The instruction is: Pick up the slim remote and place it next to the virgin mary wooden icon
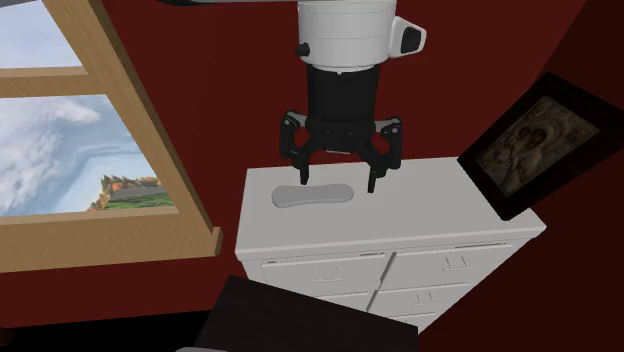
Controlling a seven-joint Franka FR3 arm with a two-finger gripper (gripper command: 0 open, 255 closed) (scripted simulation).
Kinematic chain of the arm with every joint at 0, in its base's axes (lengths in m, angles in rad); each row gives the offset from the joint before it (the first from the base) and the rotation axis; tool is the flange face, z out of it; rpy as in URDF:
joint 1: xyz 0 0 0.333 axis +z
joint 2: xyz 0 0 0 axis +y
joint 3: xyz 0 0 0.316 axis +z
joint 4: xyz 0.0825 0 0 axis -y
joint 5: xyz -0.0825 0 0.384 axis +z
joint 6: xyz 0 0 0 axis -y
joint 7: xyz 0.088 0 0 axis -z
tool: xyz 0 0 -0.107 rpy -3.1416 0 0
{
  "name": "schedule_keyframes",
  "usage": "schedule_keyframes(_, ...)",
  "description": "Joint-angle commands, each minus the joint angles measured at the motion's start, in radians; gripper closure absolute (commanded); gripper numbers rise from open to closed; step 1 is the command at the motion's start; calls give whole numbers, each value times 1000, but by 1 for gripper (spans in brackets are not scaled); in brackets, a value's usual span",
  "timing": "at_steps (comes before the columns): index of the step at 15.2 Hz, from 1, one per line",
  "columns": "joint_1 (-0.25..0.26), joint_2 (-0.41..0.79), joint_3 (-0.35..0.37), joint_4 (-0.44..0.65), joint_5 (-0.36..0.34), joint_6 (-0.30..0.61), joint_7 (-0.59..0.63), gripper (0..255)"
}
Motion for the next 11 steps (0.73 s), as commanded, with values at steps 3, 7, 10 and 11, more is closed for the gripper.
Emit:
schedule_keyframes(3, -21, 13, 41, -42, 42, 62, 116, 0)
schedule_keyframes(7, -62, 67, 126, -105, 121, 198, 341, 0)
schedule_keyframes(10, -95, 130, 189, -134, 172, 309, 504, 0)
schedule_keyframes(11, -106, 155, 210, -139, 186, 347, 558, 0)
